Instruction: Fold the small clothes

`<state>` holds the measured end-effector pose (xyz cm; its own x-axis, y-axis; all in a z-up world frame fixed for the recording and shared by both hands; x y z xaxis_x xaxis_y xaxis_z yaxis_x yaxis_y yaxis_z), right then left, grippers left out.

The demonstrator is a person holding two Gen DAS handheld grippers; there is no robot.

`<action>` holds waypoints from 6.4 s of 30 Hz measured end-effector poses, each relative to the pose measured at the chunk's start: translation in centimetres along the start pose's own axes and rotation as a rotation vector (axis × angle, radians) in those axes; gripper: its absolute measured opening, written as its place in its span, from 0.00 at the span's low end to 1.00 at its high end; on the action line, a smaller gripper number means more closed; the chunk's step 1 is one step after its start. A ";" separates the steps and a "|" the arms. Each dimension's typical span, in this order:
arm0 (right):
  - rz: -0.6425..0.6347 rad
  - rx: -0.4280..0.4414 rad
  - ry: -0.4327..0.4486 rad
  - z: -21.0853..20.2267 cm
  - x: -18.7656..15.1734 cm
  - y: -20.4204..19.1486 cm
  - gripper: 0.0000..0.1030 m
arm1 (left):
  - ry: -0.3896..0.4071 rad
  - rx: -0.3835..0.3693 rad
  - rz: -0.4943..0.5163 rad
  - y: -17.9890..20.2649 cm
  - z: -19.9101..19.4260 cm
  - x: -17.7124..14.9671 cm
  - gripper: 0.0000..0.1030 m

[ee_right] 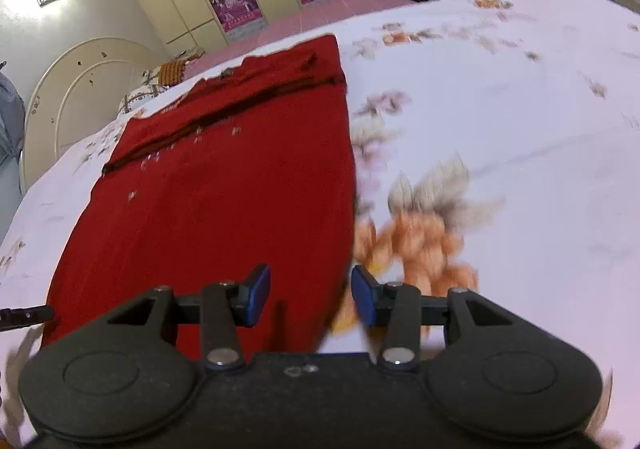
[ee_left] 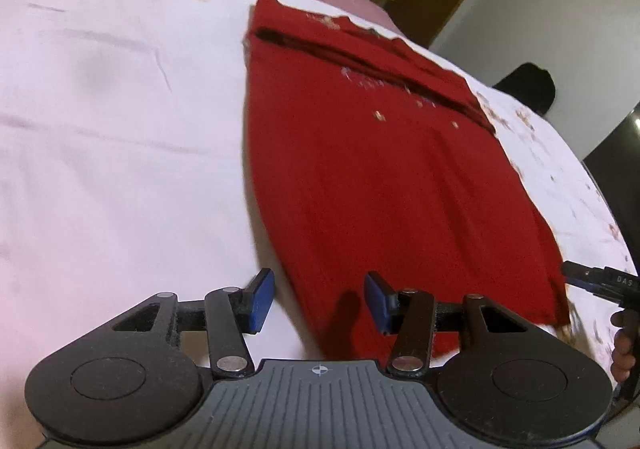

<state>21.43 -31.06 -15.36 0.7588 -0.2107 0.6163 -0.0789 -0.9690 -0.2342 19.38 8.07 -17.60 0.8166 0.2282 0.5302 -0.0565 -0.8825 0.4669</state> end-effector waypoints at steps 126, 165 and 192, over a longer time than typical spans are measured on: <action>-0.578 -0.041 0.283 23.2 25.9 -14.3 0.43 | 0.299 0.059 0.455 4.6 19.4 32.4 0.66; -0.618 0.046 0.214 19.4 18.9 -16.5 0.52 | 0.216 -0.074 0.452 8.0 19.2 23.5 0.81; -0.589 -0.105 0.119 15.1 13.4 -8.6 0.42 | 0.143 0.072 0.440 3.7 14.6 16.3 0.81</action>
<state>42.06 -23.60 -16.45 0.6171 0.3578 0.7008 0.2641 -0.9331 0.2439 40.84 2.50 -17.52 0.6359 -0.1243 0.7617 -0.3356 -0.9333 0.1278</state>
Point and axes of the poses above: each gripper's, at about its wrist camera, not at the fingertips, and z roughly the way its jaws point, y to its right, x to its top, the point moved 6 cm from there along z, roughly the way its jaws point, and after that the axes turned 6 degrees about -x, right-handed, at the moved point
